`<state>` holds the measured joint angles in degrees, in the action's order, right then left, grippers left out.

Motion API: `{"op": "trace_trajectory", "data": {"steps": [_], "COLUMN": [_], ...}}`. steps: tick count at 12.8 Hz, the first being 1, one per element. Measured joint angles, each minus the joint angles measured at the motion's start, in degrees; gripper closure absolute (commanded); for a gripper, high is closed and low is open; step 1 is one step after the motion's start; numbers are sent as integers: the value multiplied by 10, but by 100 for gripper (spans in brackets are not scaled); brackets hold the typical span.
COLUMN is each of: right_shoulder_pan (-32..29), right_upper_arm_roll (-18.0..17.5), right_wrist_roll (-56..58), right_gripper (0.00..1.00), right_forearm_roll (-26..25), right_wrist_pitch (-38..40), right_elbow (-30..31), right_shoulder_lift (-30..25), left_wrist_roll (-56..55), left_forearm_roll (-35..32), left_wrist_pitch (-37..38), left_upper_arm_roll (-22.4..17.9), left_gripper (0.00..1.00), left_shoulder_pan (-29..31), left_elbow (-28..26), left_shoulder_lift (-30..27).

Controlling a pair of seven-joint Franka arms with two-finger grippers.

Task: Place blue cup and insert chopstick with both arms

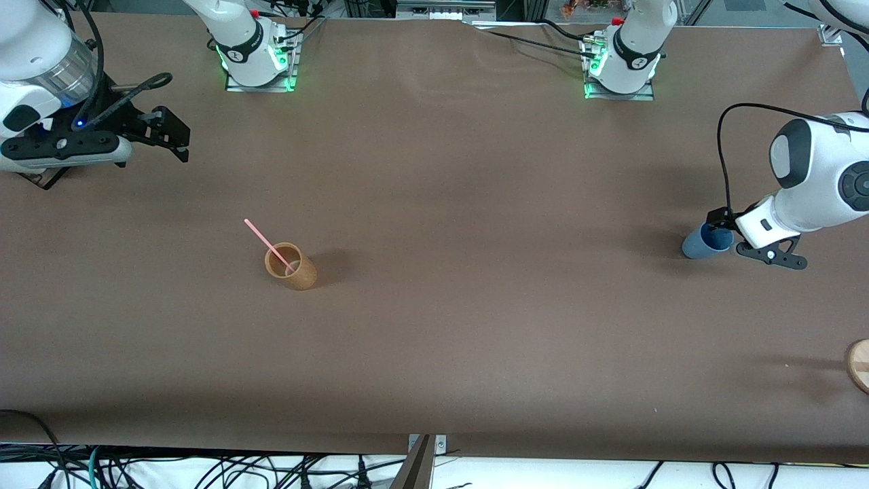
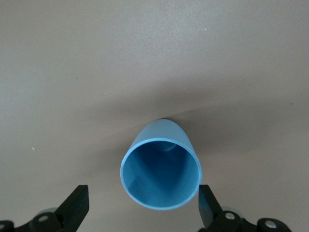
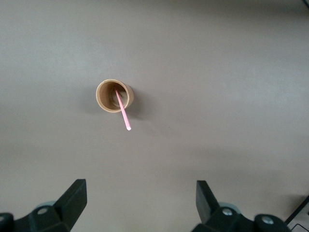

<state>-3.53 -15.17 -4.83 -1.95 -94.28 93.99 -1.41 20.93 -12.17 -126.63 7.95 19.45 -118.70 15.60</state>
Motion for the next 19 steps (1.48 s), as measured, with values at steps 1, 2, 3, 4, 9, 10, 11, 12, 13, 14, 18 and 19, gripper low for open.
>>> {"op": "trace_trajectory", "data": {"steps": [1, 2, 3, 4, 9, 10, 11, 12, 13, 14, 18, 19], "right_shoulder_pan": [0, 0, 1, 1, 5, 8, 9, 10, 11, 12, 22, 23], "right_upper_arm_roll": [0, 0, -1, -1, -4, -5, -6, -6, -6, -6, -6, -6], "right_wrist_roll": [0, 0, 0, 0, 0, 0, 0, 0, 0, 0, 0, 0], "right_gripper": [0, 0, 0, 0, 0, 0, 0, 0, 0, 0, 0, 0], "right_forearm_roll": [0, 0, 0, 0, 0, 0, 0, 0, 0, 0, -12, -13], "right_wrist_pitch": [0, -1, -1, -1, -1, -6, -22, -41, -61, -77, -118, -125], "right_elbow": [0, 0, 0, 0, 0, 0, 1, 1, 1, 1, 0, 1], "right_shoulder_lift": [5, 11, 16, 21, 37, 48, 64, 83, 104, 123, 182, 193], "left_wrist_roll": [8, 14, 19, 22, 24, 24, 24, 20, 2, -31, -257, -343], "left_forearm_roll": [-2, -2, -2, -2, -2, -2, -2, -2, -2, -2, -1, -1], "left_wrist_pitch": [-29, -64, -93, -111, -126, -126, -123, -107, -72, -32, 27, 27], "left_upper_arm_roll": [-1, -1, -1, -1, 0, 2, 10, 28, 58, 93, 241, 258], "left_gripper": [11, 46, 86, 100, 100, 100, 100, 100, 100, 100, 100, 100], "left_shoulder_pan": [5, 13, 20, 25, 28, 28, 28, 28, 28, 27, -6, -43], "left_elbow": [-11, -25, -36, -41, -37, -34, -29, -21, -7, 10, 61, 80], "left_shoulder_lift": [6, 15, 26, 38, 56, 54, 51, 46, 40, 35, 39, 52]}}
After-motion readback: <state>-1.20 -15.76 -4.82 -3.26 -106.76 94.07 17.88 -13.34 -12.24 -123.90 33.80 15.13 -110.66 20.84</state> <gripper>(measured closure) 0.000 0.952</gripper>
